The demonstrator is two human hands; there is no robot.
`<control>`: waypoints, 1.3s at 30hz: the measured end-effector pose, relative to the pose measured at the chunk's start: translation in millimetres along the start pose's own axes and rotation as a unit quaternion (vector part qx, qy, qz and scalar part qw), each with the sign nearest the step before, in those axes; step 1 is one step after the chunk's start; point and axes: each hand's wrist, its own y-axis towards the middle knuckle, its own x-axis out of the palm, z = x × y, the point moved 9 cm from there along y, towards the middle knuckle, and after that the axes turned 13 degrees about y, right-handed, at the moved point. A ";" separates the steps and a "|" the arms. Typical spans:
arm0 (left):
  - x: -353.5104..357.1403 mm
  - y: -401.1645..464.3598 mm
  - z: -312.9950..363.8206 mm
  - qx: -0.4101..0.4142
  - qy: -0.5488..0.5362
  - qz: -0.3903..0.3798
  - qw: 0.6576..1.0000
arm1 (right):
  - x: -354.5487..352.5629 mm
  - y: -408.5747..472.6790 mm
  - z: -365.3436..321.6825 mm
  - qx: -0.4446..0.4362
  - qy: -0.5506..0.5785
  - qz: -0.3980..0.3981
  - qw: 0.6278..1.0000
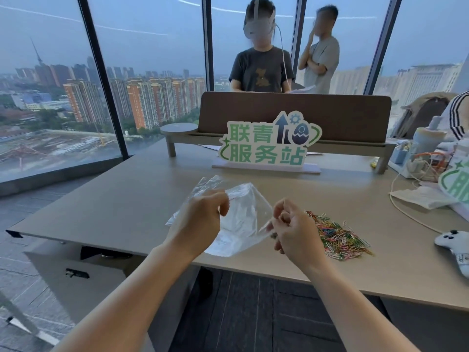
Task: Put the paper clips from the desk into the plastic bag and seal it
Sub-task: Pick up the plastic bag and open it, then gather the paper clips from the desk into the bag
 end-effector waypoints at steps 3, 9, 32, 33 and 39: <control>-11.3 -7.7 -0.6 -0.002 0.007 0.005 1.000 | -15.8 -3.5 -4.1 0.006 -0.033 -0.028 0.999; -17.9 -25.3 4.0 -0.010 0.033 -0.030 0.999 | -34.2 -16.5 -13.5 -0.001 -0.115 -0.097 0.989; 42.6 -132.4 56.5 -0.019 -0.077 -0.230 0.970 | -44.4 -90.1 30.9 0.078 -0.099 -0.196 0.972; 48.0 -135.2 55.2 -0.022 -0.064 -0.232 0.970 | -41.1 -89.4 38.6 0.084 -0.104 -0.199 0.971; 90.7 -141.1 45.5 -0.044 0.020 -0.245 0.968 | -37.9 -82.6 76.2 0.083 -0.174 -0.170 0.967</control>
